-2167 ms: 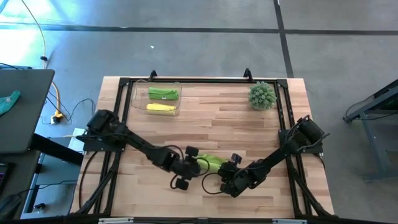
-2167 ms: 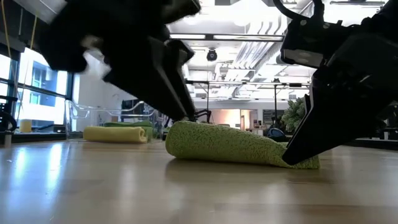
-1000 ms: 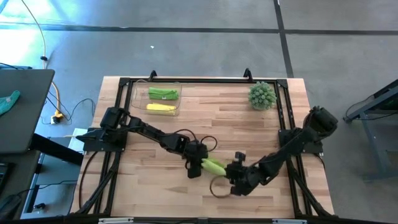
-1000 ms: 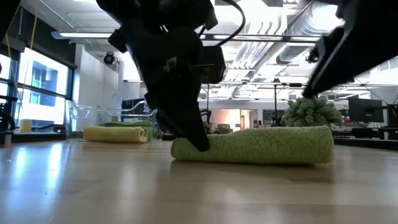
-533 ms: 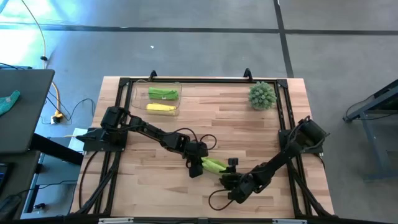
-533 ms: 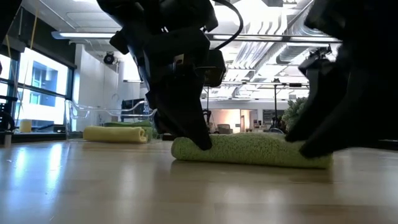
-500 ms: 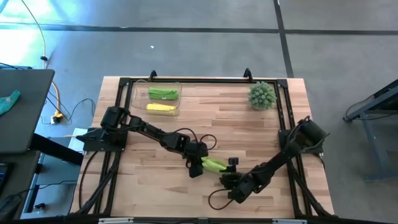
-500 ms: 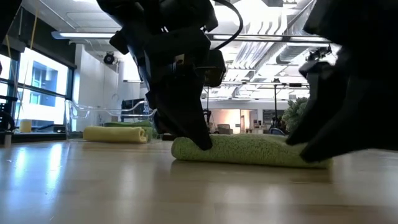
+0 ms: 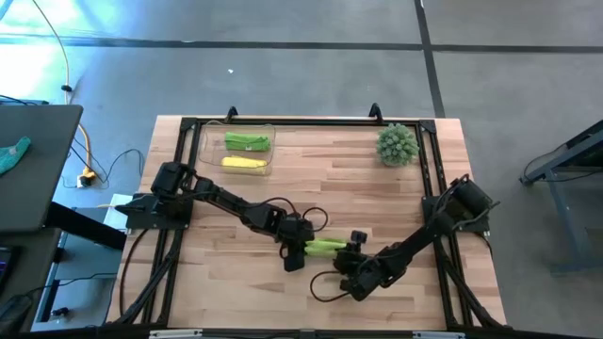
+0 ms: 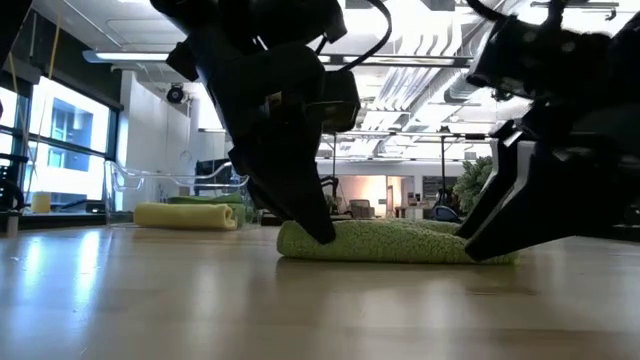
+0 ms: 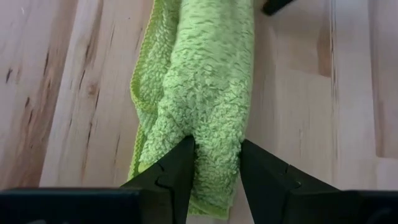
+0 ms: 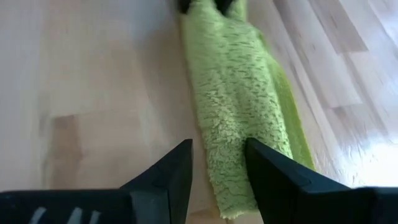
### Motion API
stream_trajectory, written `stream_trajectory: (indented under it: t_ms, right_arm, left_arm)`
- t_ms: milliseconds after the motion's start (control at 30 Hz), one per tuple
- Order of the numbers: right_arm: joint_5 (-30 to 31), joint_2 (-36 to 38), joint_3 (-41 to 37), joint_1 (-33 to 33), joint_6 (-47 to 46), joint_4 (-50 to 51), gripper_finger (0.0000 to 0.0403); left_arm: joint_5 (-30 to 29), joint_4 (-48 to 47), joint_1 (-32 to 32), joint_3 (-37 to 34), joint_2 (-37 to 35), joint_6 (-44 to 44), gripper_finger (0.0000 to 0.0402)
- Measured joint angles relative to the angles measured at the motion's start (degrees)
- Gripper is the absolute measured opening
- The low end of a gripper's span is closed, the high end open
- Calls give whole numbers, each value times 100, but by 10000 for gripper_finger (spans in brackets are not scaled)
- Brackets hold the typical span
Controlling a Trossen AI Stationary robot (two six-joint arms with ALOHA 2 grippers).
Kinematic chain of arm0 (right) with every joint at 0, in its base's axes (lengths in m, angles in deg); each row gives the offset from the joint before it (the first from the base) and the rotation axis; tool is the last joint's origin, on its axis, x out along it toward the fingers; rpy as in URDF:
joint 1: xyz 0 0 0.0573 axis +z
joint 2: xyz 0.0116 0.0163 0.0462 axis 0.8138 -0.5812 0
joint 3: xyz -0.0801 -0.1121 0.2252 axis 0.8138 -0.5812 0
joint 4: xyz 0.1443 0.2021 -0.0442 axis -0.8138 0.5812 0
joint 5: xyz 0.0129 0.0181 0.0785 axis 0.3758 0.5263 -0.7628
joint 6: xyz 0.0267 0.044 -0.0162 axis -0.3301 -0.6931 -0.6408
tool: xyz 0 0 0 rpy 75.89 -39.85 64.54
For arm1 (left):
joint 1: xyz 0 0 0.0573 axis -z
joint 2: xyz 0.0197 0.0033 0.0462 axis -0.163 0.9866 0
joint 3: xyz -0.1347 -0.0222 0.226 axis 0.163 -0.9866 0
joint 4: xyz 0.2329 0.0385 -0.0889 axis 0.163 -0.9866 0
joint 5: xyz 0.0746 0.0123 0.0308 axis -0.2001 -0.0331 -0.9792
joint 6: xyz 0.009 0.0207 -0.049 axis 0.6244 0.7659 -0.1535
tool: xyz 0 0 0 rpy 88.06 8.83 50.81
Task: Roll microfiber towels into tight, uniform cylinder then place into a basket
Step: Roll the light green microfiber cloth
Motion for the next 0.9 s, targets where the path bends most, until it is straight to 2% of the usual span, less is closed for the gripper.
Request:
stream_trajectory:
  t_ms: [300, 467, 567, 700, 900]
  right_arm:
    - [26, 61, 248, 299, 927, 3, 142]
    - [509, 61, 339, 417, 1197, 42, 142]
    - [546, 61, 300, 387, 1116, 205, 142]
    - [284, 52, 91, 180, 786, 257, 142]
    - [-467, 99, -239, -284, 106, 105, 142]
  left_arm:
    - [-82, -71, 2, 4, -7, -11, 118]
    - [-92, -69, 0, 4, -7, -12, 118]
    - [-100, -68, 0, 4, -7, -14, 118]
    - [-102, -67, -4, 4, -7, -10, 118]
    - [-136, -72, 89, 4, -7, 241, 118]
